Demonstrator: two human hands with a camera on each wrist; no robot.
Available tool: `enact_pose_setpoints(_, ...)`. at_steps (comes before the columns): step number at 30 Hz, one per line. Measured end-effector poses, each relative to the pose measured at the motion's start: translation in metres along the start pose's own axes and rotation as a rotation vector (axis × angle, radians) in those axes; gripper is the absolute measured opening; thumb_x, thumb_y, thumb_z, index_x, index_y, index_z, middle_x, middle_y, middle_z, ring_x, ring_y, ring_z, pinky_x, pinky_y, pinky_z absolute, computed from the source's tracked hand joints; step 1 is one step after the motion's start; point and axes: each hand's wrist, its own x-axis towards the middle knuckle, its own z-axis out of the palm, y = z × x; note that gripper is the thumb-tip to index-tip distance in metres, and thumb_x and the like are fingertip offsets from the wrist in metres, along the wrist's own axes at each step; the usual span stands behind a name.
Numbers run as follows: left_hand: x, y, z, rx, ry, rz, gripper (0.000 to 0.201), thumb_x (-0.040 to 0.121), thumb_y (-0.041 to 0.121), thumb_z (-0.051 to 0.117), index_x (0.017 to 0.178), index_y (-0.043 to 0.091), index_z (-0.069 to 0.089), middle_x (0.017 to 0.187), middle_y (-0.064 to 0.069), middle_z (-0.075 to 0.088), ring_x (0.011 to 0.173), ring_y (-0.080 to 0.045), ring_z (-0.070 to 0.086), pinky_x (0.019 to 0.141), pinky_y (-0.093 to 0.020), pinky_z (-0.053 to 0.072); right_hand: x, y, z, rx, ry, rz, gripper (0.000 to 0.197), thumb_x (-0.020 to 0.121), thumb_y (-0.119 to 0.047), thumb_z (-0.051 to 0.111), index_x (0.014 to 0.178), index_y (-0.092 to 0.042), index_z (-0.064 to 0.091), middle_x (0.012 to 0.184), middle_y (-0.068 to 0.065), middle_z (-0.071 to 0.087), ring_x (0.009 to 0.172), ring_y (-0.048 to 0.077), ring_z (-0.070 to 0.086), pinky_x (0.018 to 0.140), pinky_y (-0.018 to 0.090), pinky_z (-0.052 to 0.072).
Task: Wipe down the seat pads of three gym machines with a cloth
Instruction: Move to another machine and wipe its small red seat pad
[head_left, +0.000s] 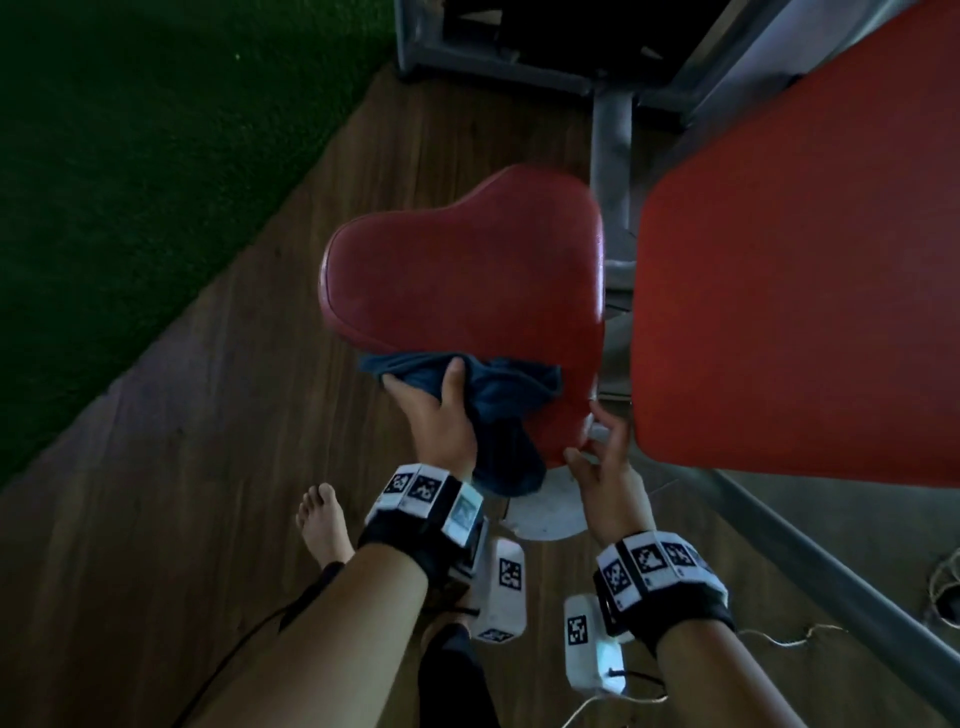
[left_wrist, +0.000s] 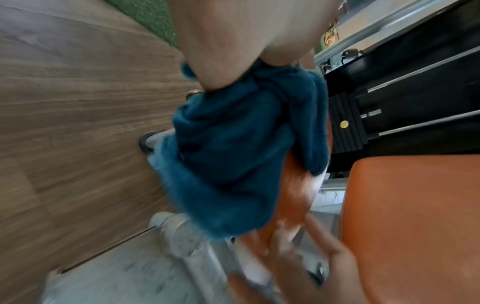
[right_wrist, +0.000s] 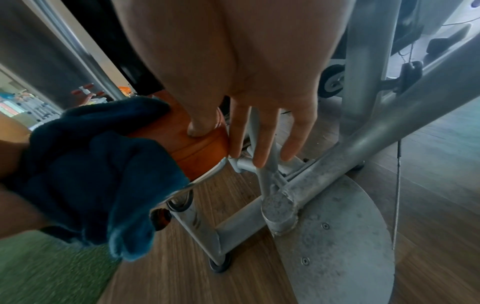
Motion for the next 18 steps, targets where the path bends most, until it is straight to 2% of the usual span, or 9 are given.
enact_pose_setpoints(2,0.010,0.015,0.000,0.049,0.059,0.026,0.094,0.096,0.039,0.053,0.150,0.011,-0.020,0.160,-0.010,-0.009,0.148,-0.020,0.003,0.115,-0.025,0.012,0.001,-0.001,-0.002,-0.002,-0.003,0.008,0.056,0.094,-0.015,0.056,0.136,-0.040,0.028,0.101,-0.022,0.059,0.102,0.014,0.065,0.090,0.043,0.051)
enact_pose_setpoints(4,0.021,0.033,0.002,0.109,0.157,0.066,0.092,0.097,0.042,0.048,0.149,0.008,-0.020,0.158,-0.014,-0.019,0.148,-0.023,-0.003,0.114,-0.026,0.008,0.003,-0.001,-0.001,-0.010,-0.006,0.005,0.056,0.094,-0.017,0.056,0.136,-0.040,0.027,0.100,-0.016,0.060,0.099,0.017,0.065,0.089,0.044,0.051)
enact_pose_setpoints(7,0.034,0.043,0.009,0.465,0.337,0.284,0.085,0.096,0.048,0.046,0.153,0.006,-0.001,0.157,-0.024,-0.010,0.147,-0.036,0.000,0.119,-0.048,0.016,0.002,0.001,0.001,0.005,0.000,-0.020,0.057,0.095,-0.020,0.055,0.139,-0.038,0.024,0.107,-0.010,0.061,0.098,0.014,0.064,0.086,0.036,0.048)
enact_pose_setpoints(9,0.036,0.040,0.014,0.788,0.374,0.469,0.074,0.096,0.050,0.043,0.152,0.009,0.017,0.158,-0.024,-0.003,0.146,-0.042,-0.003,0.118,-0.055,0.011,0.000,0.003,0.003,0.045,0.009,-0.028,0.057,0.096,-0.020,0.054,0.141,-0.039,0.023,0.107,-0.012,0.061,0.094,0.008,0.063,0.081,0.028,0.045)
enact_pose_setpoints(11,0.033,0.035,0.021,1.049,0.258,0.694,0.065,0.097,0.049,0.040,0.150,0.013,0.027,0.161,-0.018,-0.003,0.147,-0.039,-0.006,0.118,-0.055,0.001,-0.002,0.004,0.006,0.086,0.005,-0.022,0.060,0.096,-0.017,0.054,0.142,-0.041,0.023,0.105,-0.018,0.061,0.091,0.001,0.061,0.077,0.022,0.044)
enact_pose_setpoints(13,0.030,0.030,0.027,1.260,0.071,0.867,0.063,0.098,0.047,0.035,0.151,0.014,0.024,0.162,-0.013,-0.004,0.148,-0.035,-0.008,0.118,-0.052,-0.005,-0.008,0.010,0.006,0.193,-0.027,-0.029,0.065,0.091,-0.018,0.062,0.142,-0.040,0.029,0.112,-0.013,0.061,0.100,0.005,0.062,0.083,0.022,0.047)
enact_pose_setpoints(15,0.024,0.025,0.036,1.357,-0.070,0.936,0.065,0.098,0.046,0.034,0.154,0.015,0.017,0.162,-0.011,-0.005,0.148,-0.034,-0.009,0.119,-0.051,-0.006,-0.019,0.016,0.004,0.354,0.002,-0.003,0.068,0.078,-0.032,0.074,0.136,-0.030,0.040,0.120,-0.003,0.061,0.106,0.009,0.061,0.085,0.023,0.046)
enact_pose_setpoints(16,0.020,0.023,0.040,1.375,-0.117,0.940,0.067,0.098,0.047,0.034,0.154,0.015,0.015,0.162,-0.011,-0.005,0.148,-0.034,-0.009,0.119,-0.051,-0.005,-0.027,0.017,0.001,0.419,0.002,0.017,0.060,0.080,-0.029,0.073,0.132,-0.030,0.043,0.121,-0.003,0.061,0.107,0.007,0.060,0.084,0.024,0.046)
enact_pose_setpoints(18,0.007,0.021,0.048,1.371,-0.244,0.921,0.072,0.097,0.051,0.035,0.155,0.017,0.009,0.161,-0.011,-0.010,0.147,-0.034,-0.014,0.119,-0.051,-0.005,-0.038,0.019,-0.002,0.435,0.033,0.053,0.046,0.093,-0.010,0.057,0.126,-0.039,0.042,0.120,-0.010,0.061,0.113,0.008,0.058,0.087,0.027,0.047)
